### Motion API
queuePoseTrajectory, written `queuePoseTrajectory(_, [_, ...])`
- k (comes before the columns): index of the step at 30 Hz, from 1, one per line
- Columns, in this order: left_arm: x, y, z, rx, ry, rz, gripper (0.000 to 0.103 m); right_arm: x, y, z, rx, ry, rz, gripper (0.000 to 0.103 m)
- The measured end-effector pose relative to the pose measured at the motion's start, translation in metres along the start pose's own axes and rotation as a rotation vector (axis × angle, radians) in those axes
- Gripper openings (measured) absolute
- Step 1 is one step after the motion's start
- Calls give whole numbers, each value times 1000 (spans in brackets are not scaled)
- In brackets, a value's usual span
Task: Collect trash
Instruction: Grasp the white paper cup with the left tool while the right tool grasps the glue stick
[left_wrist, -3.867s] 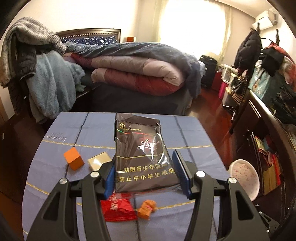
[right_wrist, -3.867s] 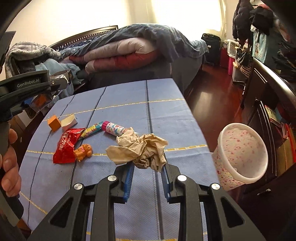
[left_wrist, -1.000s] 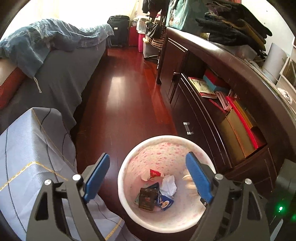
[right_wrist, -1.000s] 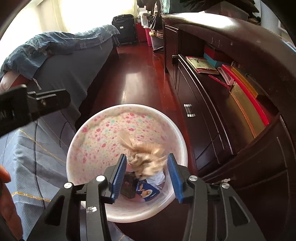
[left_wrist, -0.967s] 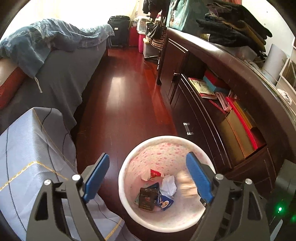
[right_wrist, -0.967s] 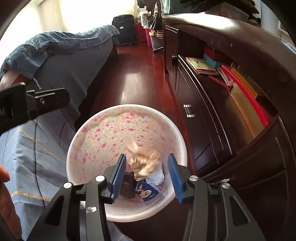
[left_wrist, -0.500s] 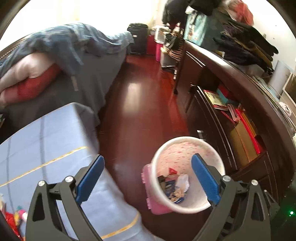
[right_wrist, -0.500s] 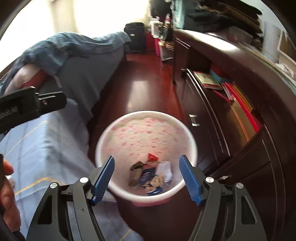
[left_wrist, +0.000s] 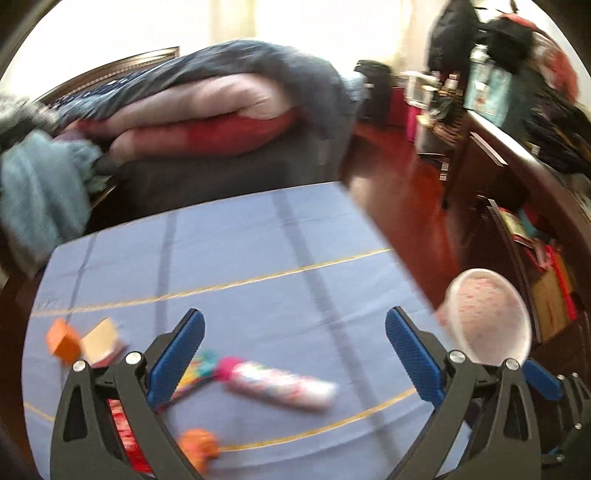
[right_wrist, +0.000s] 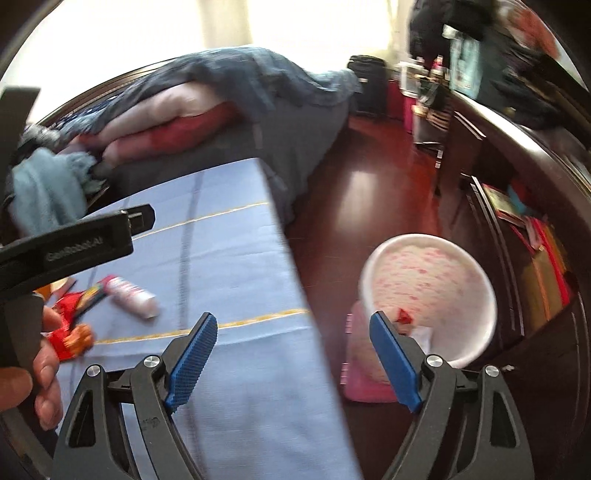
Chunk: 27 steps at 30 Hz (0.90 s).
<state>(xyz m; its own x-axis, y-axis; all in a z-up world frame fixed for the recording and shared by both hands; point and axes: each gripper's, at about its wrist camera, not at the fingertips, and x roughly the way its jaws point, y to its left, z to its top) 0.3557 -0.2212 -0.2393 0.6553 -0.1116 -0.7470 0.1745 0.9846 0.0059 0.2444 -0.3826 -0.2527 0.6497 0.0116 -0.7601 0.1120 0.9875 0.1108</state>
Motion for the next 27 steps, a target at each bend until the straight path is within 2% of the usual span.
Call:
queuePoseTrajectory(3, [5, 42, -6, -67, 22, 79, 99, 1, 24, -2, -39, 5, 32, 84])
queuePoseTrajectory(5, [13, 77, -10, -158, 53, 135, 99, 2, 39, -4, -65, 11, 45, 84])
queuePoseTrajectory(7, [22, 107, -13, -253, 85, 174, 99, 3, 54, -5, -93, 18, 62, 84])
queuePoseTrajectory(11, [40, 148, -20, -364, 128, 221, 99, 5, 71, -7, -130, 22, 74, 84])
queuePoseTrajectory(15, [57, 162, -19, -371, 148, 285, 99, 9, 84, -6, -149, 26, 70, 84])
queuePoseTrajectory(20, [71, 176, -22, -410, 157, 273, 99, 16, 92, -3, -153, 37, 65, 84])
queuePoseTrajectory(24, [74, 177, -21, -394, 149, 287, 99, 20, 96, -1, -158, 41, 67, 84])
queuePoseTrajectory(27, [77, 181, -20, -393, 149, 283, 92, 22, 100, -1, -163, 41, 69, 84])
